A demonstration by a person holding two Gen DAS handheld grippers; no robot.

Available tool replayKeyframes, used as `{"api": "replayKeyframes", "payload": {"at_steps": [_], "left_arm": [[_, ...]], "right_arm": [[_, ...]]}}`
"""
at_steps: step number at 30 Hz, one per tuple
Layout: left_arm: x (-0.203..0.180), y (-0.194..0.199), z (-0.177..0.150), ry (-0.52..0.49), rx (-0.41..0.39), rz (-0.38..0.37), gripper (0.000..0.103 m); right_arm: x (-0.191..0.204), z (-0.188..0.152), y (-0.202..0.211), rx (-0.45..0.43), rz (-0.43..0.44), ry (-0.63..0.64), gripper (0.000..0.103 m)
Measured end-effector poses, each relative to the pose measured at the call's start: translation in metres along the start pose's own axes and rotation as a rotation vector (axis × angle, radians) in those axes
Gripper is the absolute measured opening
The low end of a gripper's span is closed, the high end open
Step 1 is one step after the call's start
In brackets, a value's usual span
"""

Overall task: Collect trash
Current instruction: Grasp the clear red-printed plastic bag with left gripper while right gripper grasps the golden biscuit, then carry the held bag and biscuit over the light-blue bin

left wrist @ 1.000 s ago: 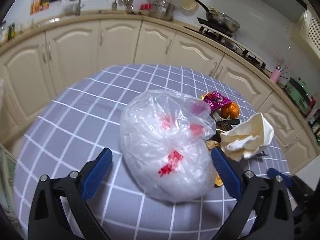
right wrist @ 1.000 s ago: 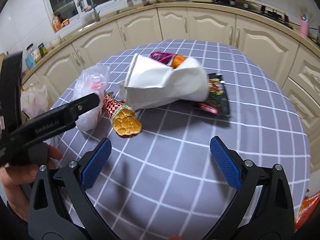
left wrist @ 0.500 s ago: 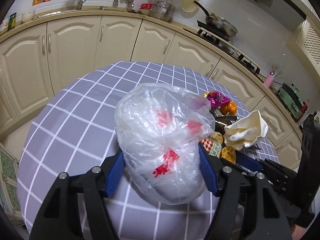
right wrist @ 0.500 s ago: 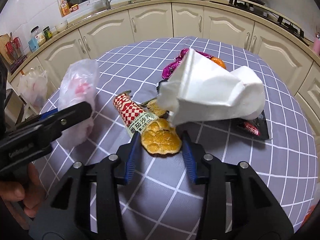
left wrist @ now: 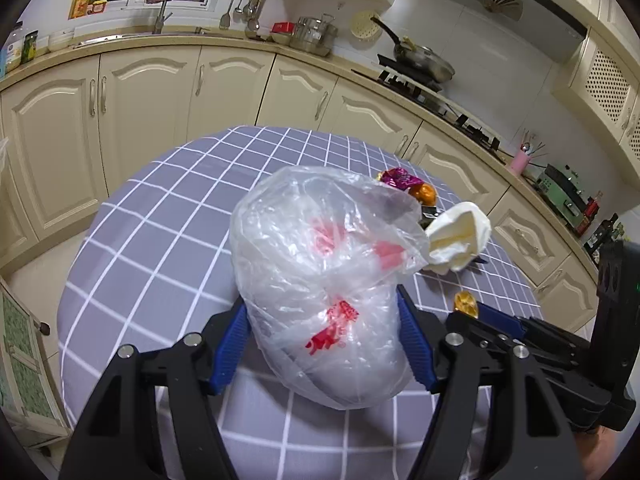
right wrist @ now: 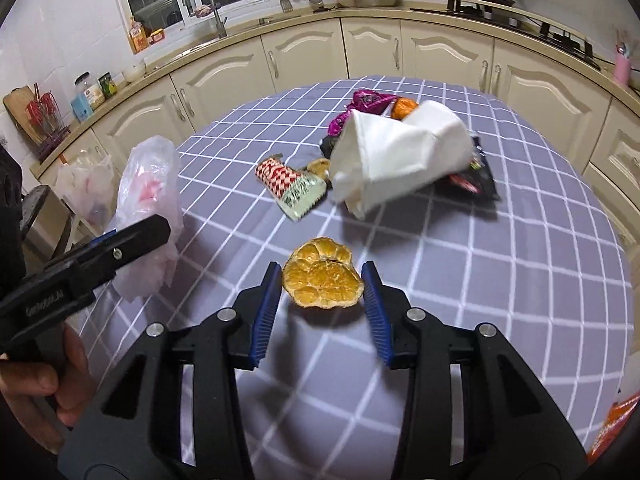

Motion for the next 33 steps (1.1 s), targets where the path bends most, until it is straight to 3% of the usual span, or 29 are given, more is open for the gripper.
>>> {"api": "replayKeyframes", "payload": {"at_steps": [7, 14, 18, 25, 33], "left_arm": [[-0.037, 0.017, -0.001, -0.067, -0.032, -0.027, 0.067], [-0.109, 0.025, -0.004, -0.187, -0.055, -0.094, 0.067], [-0.154, 0.023, -0.013, -0.254, -0.047, -0.143, 0.067], [-0.25, 0.016, -0.048, -0.391, -0.013, -0.249, 0.067], [-0.362, -0.01, -0.125, -0.593, 0.101, -0.354, 0.067]], "right_arm": [[-0.033, -0.005, 0.054, -0.104, 0.011, -0.079, 0.041], [-0.091, -0.011, 0.113, -0.213, -0.053, -0.178, 0.041], [-0.139, -0.033, 0.146, -0.254, -0.108, -0.258, 0.041], [-0.234, -0.098, 0.196, -0.284, -0.227, -0.443, 0.041], [-0.333, -0.203, 0.218, -0.233, -0.336, -0.685, 0.041]]}}
Point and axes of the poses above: each gripper's, at about its wrist camera, not at the fingertips, and y roughly against the way its jaws point, x to its left, z to its top, the point moved 10 cm from there along -y, roughly the way its jaws point, and after that the axes turned 8 degrees about x, right-handed, at the moved point
